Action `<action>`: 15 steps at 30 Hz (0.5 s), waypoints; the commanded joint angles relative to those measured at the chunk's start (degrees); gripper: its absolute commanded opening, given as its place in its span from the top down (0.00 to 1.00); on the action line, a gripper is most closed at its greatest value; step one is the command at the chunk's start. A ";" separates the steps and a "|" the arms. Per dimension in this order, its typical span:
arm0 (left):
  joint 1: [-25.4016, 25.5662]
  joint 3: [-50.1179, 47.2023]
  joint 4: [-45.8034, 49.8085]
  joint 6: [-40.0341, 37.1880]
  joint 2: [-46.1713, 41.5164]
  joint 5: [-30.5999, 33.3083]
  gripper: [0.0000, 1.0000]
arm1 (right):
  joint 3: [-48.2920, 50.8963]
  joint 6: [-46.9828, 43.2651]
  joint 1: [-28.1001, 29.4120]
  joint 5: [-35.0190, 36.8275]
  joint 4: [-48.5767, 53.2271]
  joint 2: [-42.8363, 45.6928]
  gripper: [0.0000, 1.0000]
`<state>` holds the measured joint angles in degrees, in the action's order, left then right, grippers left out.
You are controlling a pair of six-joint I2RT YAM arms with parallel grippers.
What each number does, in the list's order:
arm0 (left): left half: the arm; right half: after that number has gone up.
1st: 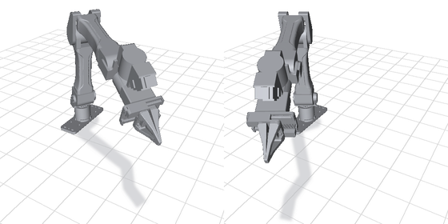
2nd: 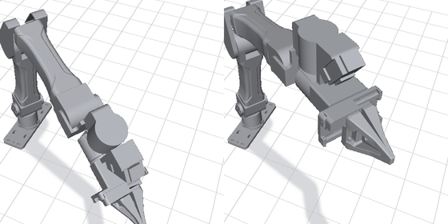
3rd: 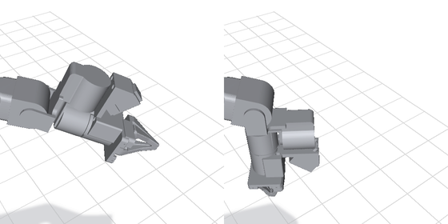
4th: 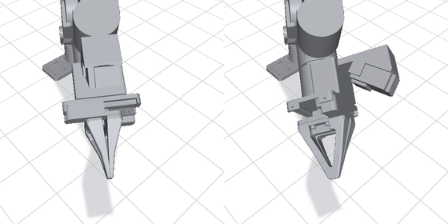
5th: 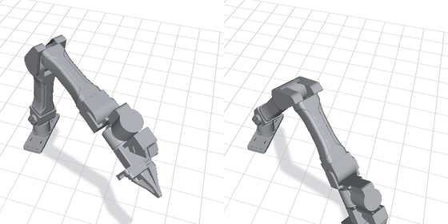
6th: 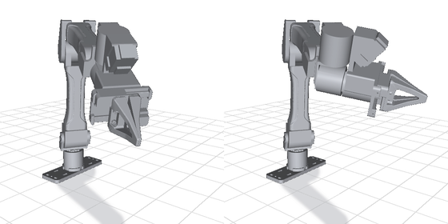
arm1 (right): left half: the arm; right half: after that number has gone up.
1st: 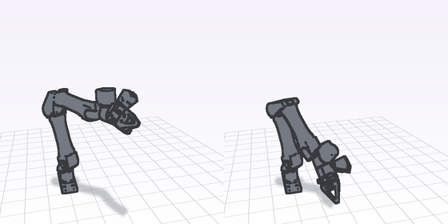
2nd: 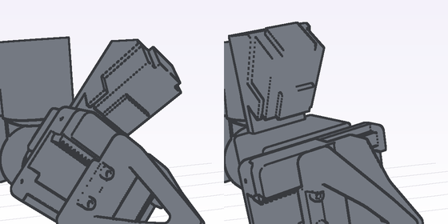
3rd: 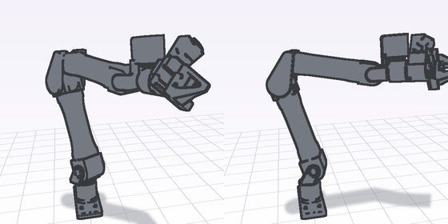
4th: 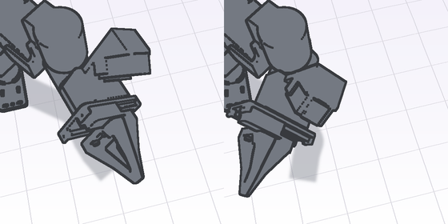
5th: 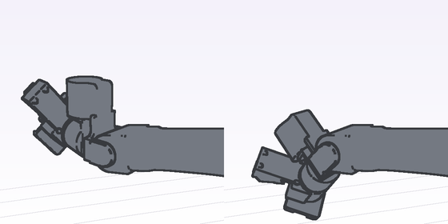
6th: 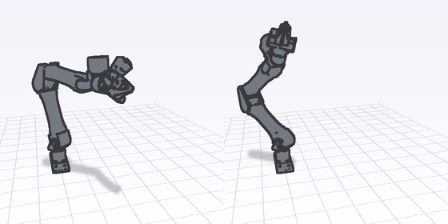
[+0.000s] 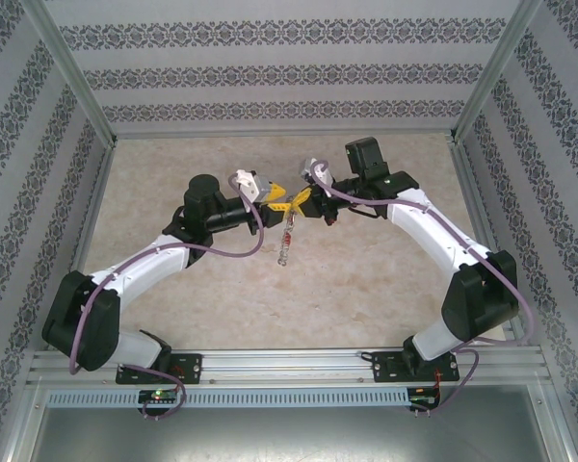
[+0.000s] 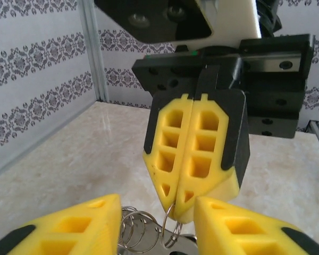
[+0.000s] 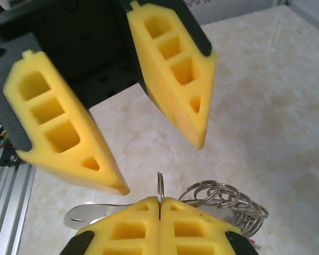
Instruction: Put the keys on the keyring
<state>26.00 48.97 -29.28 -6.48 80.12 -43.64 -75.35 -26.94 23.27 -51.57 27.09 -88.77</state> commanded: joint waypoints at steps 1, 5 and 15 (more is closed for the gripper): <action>-0.55 -0.77 -5.10 4.55 0.13 1.37 0.57 | -1.14 10.52 1.46 5.70 0.01 0.55 1.00; -1.23 -4.56 -10.33 9.53 -1.83 8.10 0.36 | -2.02 26.17 3.39 16.39 -0.81 0.80 1.00; -1.74 -5.08 -1.32 12.18 -1.56 8.07 0.00 | -7.59 53.75 3.98 26.37 1.91 -0.65 1.00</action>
<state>24.62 44.03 -33.43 4.21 79.44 -37.98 -79.96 15.84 26.89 -28.58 29.04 -89.10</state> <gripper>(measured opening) 0.994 0.048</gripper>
